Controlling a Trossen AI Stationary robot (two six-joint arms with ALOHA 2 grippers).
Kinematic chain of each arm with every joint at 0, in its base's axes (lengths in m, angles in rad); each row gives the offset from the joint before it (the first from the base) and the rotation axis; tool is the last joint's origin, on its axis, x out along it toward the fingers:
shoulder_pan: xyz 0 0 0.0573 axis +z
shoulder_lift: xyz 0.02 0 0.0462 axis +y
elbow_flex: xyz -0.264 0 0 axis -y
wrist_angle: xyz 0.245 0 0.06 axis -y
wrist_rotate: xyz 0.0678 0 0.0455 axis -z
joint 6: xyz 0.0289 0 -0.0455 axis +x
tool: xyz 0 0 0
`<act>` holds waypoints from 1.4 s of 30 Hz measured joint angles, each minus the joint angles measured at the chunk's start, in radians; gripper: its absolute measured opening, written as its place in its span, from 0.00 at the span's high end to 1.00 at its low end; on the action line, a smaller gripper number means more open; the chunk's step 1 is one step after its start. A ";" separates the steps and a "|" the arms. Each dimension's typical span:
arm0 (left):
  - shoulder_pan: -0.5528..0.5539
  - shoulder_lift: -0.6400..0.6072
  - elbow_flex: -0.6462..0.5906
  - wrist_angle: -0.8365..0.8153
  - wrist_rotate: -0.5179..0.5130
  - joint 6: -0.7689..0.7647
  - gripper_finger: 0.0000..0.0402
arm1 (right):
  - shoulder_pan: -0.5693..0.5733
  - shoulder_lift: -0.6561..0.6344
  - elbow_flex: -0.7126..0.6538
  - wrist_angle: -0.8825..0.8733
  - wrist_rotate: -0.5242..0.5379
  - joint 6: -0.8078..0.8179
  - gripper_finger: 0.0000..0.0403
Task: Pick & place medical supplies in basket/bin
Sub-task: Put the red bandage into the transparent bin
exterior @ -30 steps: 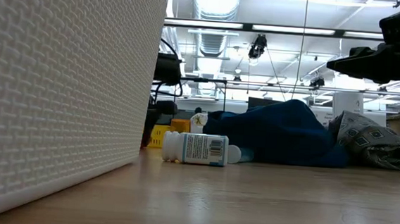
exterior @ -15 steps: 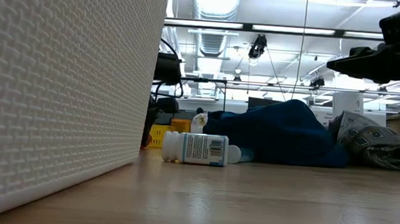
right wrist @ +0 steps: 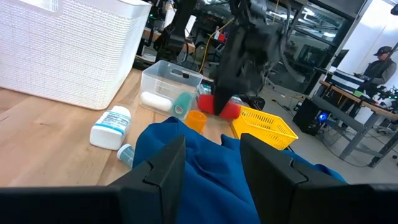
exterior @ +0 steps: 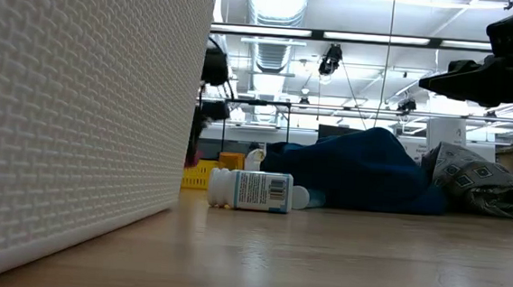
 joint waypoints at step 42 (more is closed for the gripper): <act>-0.125 -0.446 -0.094 -0.184 -0.032 0.994 0.61 | 0.000 0.000 0.000 0.000 0.000 0.000 0.63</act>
